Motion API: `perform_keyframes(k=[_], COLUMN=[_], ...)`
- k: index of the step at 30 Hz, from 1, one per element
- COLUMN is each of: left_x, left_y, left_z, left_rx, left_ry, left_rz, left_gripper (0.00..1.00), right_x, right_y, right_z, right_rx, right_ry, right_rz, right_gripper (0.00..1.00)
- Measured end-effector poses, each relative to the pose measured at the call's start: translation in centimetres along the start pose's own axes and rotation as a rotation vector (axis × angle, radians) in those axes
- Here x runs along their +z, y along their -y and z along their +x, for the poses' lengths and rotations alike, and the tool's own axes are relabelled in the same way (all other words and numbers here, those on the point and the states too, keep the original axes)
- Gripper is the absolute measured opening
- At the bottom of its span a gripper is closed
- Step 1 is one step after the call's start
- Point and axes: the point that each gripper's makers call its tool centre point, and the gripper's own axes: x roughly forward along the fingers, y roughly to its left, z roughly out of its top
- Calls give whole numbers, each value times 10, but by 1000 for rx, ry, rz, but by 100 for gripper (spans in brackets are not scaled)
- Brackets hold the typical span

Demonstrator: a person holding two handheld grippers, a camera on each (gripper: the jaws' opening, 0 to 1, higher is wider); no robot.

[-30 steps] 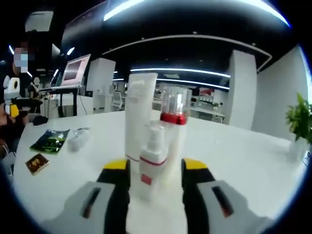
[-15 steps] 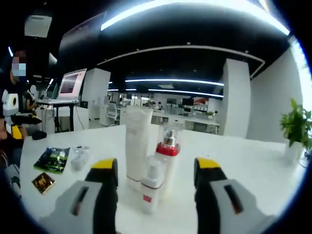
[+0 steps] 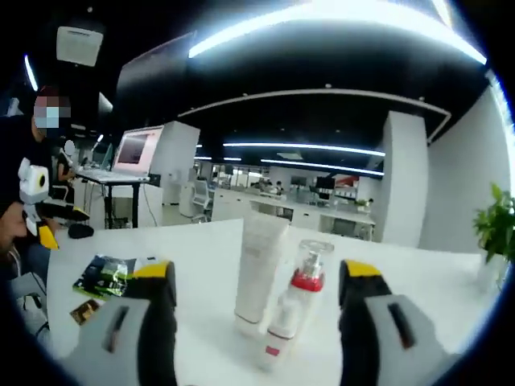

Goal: Arrange the skincare products in the storage area until every visible bottle or jar stands upright without overlapping.

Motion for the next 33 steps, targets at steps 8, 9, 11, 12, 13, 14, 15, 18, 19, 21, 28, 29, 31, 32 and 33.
perform_keyframes(k=[8, 9, 11, 12, 13, 14, 15, 18, 19, 21, 28, 29, 31, 32, 33], left_x=[2, 1, 1, 1, 2, 2, 1, 0, -1, 0, -5, -6, -5, -5, -4], left_y=[-9, -10, -12, -12, -12, -12, -12, -13, -13, -14, -16, -16, -17, -16, -16], left_z=[0, -1, -1, -1, -1, -1, -1, -1, -1, -1, 0, 0, 0, 0, 0], left_rx=[-4, -3, -5, -6, -7, -12, -16, -24, -27, -30, -34, -33, -34, -37, -39], left_ry=[32, 33, 38, 42, 46, 49, 51, 55, 55, 58, 40, 38, 40, 41, 39], left_rz=[-21, -25, -31, -34, -37, -41, -44, -56, -60, -66, -66, -65, -65, -64, -62], left_gripper=[99, 99, 99, 99, 99, 99, 99, 99, 99, 99, 99, 99, 99, 99, 99], right_x=[9, 11, 13, 14, 15, 17, 19, 23, 24, 25, 14, 11, 6, 3, 1], right_y=[-33, -37, -43, -47, -49, -52, -54, -63, -67, -74, -97, -98, -100, -100, -101], right_z=[13, 14, 16, 17, 18, 19, 19, 21, 22, 26, 40, 41, 42, 42, 41], right_rx=[70, 75, 83, 86, 88, 88, 88, 98, 105, 122, 193, 199, 206, 210, 213], right_ry=[-13, -3, 2, 2, 3, 7, 8, 7, 7, -1, -34, -44, -57, -65, -70], right_rz=[-111, -123, -136, -143, -152, -164, -173, -192, -194, -196, -190, -183, -177, -172, -166], right_gripper=[94, 94, 95, 95, 95, 95, 95, 94, 94, 93, 91, 91, 90, 89, 89])
